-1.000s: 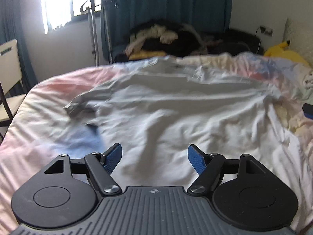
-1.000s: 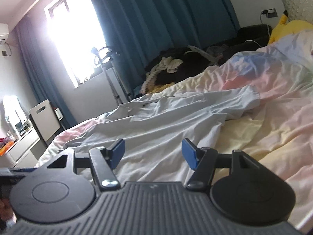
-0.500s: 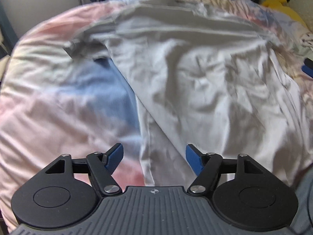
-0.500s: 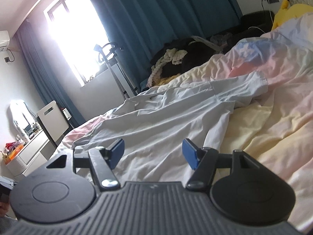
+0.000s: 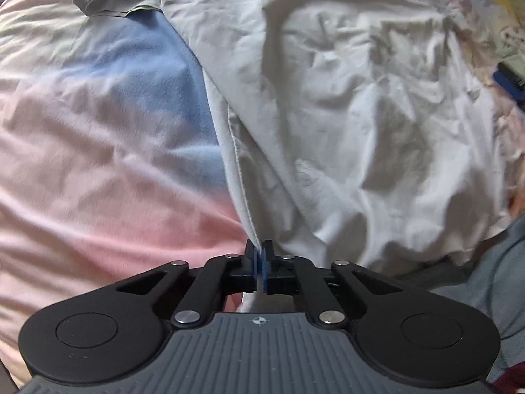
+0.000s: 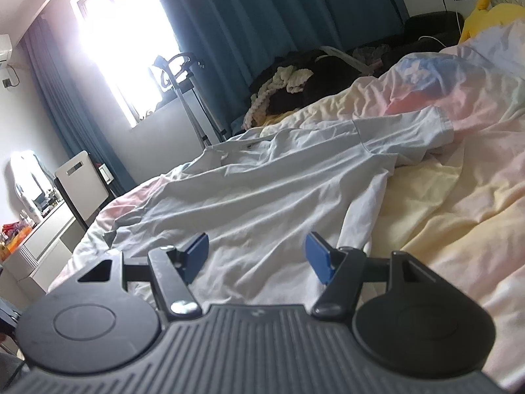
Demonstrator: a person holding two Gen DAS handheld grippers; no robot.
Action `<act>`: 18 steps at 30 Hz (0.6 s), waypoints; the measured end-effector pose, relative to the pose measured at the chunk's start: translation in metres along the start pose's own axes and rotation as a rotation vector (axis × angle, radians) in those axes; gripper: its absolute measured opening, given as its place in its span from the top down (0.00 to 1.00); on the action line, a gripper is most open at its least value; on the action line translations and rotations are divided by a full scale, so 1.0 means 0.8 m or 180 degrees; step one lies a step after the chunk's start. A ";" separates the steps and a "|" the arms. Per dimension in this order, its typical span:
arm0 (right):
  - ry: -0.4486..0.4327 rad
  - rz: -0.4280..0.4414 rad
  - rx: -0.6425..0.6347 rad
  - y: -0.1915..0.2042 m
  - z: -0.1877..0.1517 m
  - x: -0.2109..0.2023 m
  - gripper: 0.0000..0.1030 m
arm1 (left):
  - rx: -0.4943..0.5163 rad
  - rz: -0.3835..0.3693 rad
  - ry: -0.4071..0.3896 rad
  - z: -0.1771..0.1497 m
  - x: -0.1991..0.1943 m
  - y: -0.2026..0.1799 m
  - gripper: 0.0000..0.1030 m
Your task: Fold clothes
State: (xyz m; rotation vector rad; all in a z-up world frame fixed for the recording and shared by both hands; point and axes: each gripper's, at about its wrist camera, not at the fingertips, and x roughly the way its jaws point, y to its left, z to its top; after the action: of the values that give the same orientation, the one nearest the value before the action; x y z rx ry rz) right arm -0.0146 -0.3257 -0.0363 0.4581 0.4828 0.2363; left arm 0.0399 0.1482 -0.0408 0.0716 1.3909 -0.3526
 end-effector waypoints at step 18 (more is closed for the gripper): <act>0.0040 -0.0057 -0.0134 0.013 -0.011 -0.022 0.35 | -0.0187 0.0162 -0.0287 -0.016 -0.028 0.009 0.62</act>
State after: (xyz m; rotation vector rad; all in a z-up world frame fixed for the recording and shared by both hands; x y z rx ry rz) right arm -0.0356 -0.3188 -0.0313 0.4113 0.4932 0.2319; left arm 0.0265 0.1632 -0.0226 0.0423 1.3068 -0.2693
